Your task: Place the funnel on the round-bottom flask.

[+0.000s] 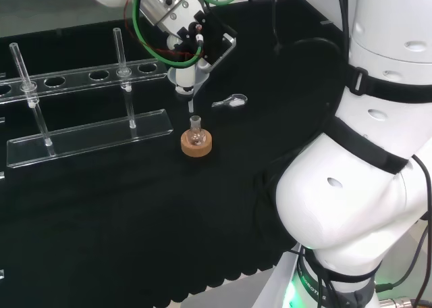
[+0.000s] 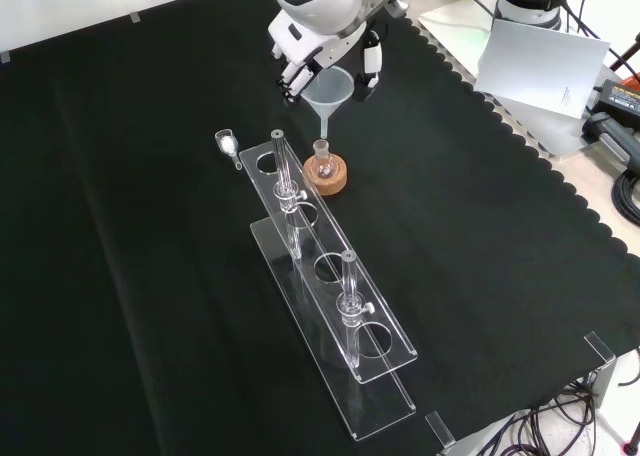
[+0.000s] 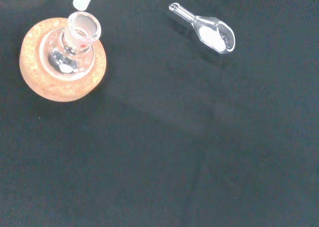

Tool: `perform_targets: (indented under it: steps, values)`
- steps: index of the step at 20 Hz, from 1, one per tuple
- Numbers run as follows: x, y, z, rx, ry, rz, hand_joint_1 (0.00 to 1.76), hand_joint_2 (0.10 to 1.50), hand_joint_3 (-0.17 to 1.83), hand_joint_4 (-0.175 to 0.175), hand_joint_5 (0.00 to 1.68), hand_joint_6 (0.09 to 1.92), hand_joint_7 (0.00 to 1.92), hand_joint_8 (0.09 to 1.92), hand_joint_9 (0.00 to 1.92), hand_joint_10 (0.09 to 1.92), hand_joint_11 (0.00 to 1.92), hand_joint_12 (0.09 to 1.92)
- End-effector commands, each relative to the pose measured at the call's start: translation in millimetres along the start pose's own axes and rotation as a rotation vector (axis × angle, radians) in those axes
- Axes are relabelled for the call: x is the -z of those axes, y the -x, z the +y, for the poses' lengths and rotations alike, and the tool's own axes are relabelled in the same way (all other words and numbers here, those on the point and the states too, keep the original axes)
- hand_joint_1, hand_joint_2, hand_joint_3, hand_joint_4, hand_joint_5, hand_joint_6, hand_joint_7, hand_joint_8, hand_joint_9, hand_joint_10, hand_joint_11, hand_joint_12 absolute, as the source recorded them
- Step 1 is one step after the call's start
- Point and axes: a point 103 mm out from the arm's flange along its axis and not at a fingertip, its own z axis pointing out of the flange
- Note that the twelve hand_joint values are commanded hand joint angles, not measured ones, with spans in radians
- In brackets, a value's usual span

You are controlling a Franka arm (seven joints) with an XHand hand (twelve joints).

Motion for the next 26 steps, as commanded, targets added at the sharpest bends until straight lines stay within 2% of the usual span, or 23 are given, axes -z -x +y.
perform_targets:
  steps: [1, 4, 10, 12, 17, 19, 26]
  values:
    - [-9, 0, 6, -0.008, -0.016, 0.01, 0.87, 0.81, 0.65, 0.024, 0.58, 0.63, 0.59, 0.68, 1.02, 0.42, 0.73, 1.23]
    - [-7, -5, 7, -0.017, -0.023, -0.003, 0.87, 0.81, 0.65, 0.023, 0.58, 0.63, 0.59, 0.68, 1.02, 0.42, 0.73, 1.23]
    - [-18, 2, 12, -0.005, -0.023, 0.023, 0.87, 0.81, 0.65, 0.023, 0.58, 0.63, 0.59, 0.68, 1.02, 0.42, 0.73, 1.23]
    - [-13, -4, 11, -0.01, -0.027, 0.012, 0.87, 0.81, 0.65, 0.023, 0.58, 0.63, 0.59, 0.68, 1.02, 0.42, 0.73, 1.23]
    - [-28, 3, 19, -0.003, -0.029, 0.03, 0.86, 0.81, 0.65, 0.022, 0.58, 0.63, 0.59, 0.68, 1.02, 0.42, 0.73, 1.23]
    - [-21, -5, 18, -0.009, -0.028, 0.014, 0.86, 0.81, 0.65, 0.022, 0.58, 0.63, 0.59, 0.68, 1.02, 0.43, 0.73, 1.23]
    - [-33, 1, 26, 0.009, -0.026, 0.024, 0.86, 0.81, 0.64, 0.023, 0.59, 0.64, 0.59, 0.68, 1.02, 0.43, 0.73, 1.23]
